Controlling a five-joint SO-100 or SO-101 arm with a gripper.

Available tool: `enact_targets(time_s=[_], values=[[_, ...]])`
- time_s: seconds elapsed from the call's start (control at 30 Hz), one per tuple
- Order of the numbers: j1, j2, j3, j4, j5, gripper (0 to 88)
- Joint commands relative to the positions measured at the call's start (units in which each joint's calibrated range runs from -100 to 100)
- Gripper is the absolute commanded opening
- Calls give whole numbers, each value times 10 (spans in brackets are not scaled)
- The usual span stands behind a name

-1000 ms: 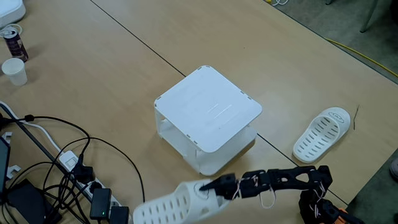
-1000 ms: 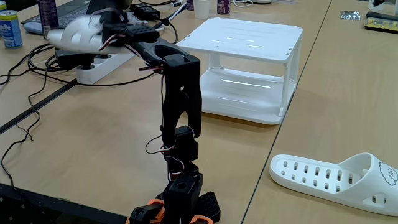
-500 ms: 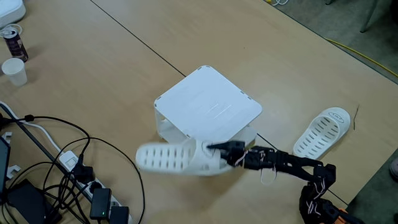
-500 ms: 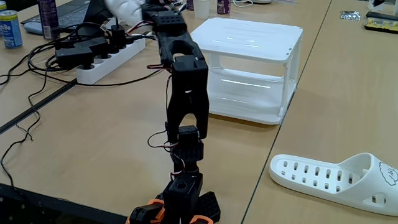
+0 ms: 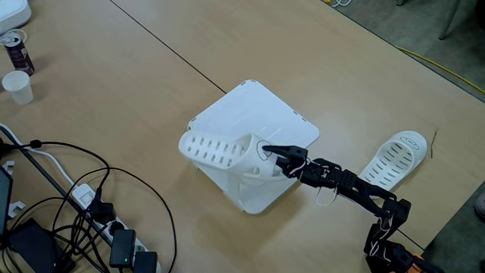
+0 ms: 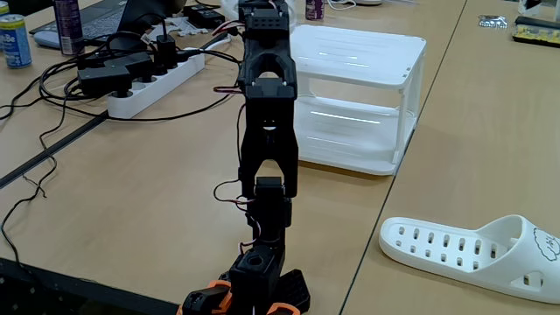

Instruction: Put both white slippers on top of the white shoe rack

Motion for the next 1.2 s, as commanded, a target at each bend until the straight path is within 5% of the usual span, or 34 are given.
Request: enact_targets(time_s=[0.0, 1.17], values=[[28, -42, -54, -1, 4, 8], [69, 155, -181, -8, 4, 8]])
